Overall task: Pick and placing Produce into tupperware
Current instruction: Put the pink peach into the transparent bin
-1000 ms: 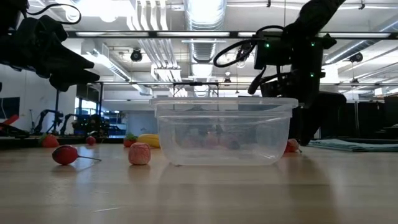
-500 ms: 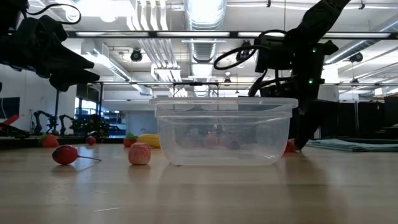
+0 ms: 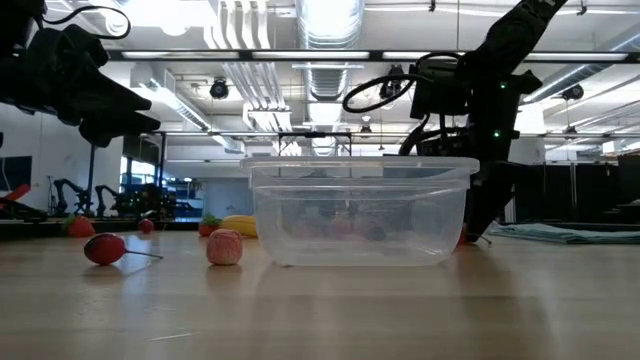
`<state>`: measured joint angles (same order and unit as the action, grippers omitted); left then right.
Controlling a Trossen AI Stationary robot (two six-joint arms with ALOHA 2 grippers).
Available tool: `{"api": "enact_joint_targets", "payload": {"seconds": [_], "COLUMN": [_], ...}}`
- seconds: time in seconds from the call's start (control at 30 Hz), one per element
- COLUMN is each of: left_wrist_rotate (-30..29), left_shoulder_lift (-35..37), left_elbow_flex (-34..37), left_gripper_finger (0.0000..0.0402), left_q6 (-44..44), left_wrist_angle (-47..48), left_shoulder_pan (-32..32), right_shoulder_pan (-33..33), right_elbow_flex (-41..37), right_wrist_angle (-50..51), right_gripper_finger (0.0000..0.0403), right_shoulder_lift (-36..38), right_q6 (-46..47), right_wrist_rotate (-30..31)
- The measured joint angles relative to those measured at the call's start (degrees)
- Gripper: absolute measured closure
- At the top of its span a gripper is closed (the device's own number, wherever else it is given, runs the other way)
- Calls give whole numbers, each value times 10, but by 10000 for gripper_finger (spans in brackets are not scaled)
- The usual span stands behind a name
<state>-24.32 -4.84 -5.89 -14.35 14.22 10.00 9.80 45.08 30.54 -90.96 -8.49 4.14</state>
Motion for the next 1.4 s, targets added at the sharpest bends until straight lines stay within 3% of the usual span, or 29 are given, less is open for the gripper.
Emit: {"api": "enact_joint_targets", "payload": {"seconds": [0.3,0.6,0.83,1.1,1.4], "left_wrist_rotate": [0,0,0,0,0], "left_shoulder_lift": [0,0,0,0,0], "left_elbow_flex": [0,0,0,0,0], "left_gripper_finger": [143,143,143,143,143], "left_q6": [0,0,0,0,0], "left_wrist_angle": [0,0,0,0,0], "left_shoulder_pan": [0,0,0,0,0], "right_shoulder_pan": [0,0,-16,-103,-192], "right_elbow_flex": [-1,34,143,285,368], "right_wrist_angle": [-9,0,60,123,140], "right_gripper_finger": [293,305,305,303,303], "right_shoulder_lift": [0,0,1,-3,-116], "right_q6": [15,56,65,102,167], "right_wrist_rotate": [5,50,46,12,-31]}}
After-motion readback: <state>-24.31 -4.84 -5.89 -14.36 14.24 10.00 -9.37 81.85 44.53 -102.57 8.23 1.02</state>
